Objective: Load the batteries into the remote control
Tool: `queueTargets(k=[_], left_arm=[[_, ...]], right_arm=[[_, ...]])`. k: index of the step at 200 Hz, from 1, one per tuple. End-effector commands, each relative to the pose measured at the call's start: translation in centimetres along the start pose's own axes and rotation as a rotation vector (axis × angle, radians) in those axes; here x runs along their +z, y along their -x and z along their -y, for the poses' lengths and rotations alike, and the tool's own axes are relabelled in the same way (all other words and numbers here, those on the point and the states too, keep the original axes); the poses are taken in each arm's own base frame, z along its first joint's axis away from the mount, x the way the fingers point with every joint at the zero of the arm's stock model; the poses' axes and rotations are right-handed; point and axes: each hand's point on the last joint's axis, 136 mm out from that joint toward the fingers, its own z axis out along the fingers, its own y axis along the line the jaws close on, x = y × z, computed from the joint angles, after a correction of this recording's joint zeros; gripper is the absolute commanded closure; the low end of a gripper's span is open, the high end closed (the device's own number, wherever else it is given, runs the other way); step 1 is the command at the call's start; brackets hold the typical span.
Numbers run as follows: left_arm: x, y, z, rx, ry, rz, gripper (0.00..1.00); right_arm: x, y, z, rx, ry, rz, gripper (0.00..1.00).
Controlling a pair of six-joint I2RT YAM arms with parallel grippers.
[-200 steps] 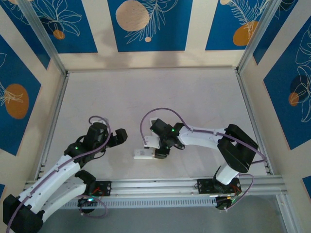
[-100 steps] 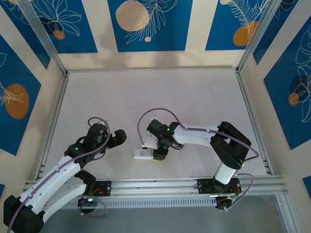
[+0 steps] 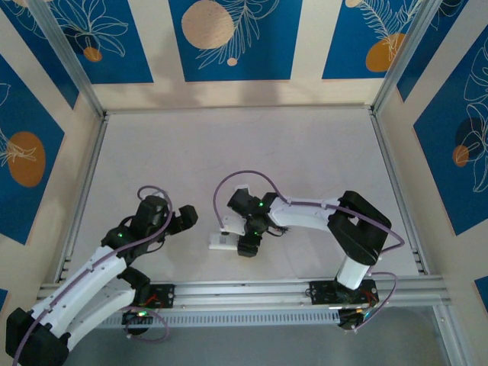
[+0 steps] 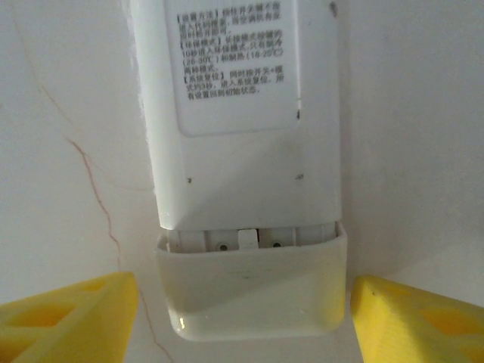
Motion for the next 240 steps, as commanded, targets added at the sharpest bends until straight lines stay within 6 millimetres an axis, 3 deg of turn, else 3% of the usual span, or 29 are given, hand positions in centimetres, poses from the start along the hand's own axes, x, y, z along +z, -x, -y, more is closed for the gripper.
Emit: queueTargets(k=[1, 17, 36, 54, 75, 102, 141, 194, 240], left_arm=[[0.3, -0.2, 0.1, -0.013, -0.019, -0.011, 0.01], [0.8, -0.6, 1.2, 0.017, -0.069, -0.05, 0.02], [1.5, -1.5, 3.2, 0.061, -0.154, -0.128, 0.09], [2.5, -2.4, 4.4, 0.083, -0.19, -0.215, 0.15], [3.9, -3.6, 5.0, 0.085, -0.204, -0.312, 0.22], [5.4, -5.1, 4.9, 0.074, -0.182, -0.421, 0.29], [6.0, -6.4, 4.2, 0.074, -0.16, -0.485, 0.34], [6.6, -7.0, 4.8, 0.098, -0.194, -0.526, 0.34], [7.3, -8.3, 4.1, 0.106, -0.173, -0.573, 0.35]], right_arm=[[-3.2, 1.9, -0.4, 0.079, -0.001, 0.123, 0.24], [-5.2, 2.8, 0.5, 0.236, -0.024, 0.237, 0.24], [-6.8, 2.8, 2.2, 0.638, -0.02, 0.378, 0.24], [-6.0, 1.4, 2.3, 1.068, 0.081, 0.385, 0.31], [-4.0, 0.6, 0.7, 1.296, 0.147, 0.298, 0.34], [-2.1, 0.3, -0.5, 1.322, 0.127, 0.21, 0.34], [-0.4, -2.0, 0.1, 1.353, 0.03, 0.126, 0.41], [0.2, -2.9, 0.2, 1.356, 0.002, 0.093, 0.45], [1.0, -2.9, 0.0, 1.366, 0.01, 0.069, 0.49]])
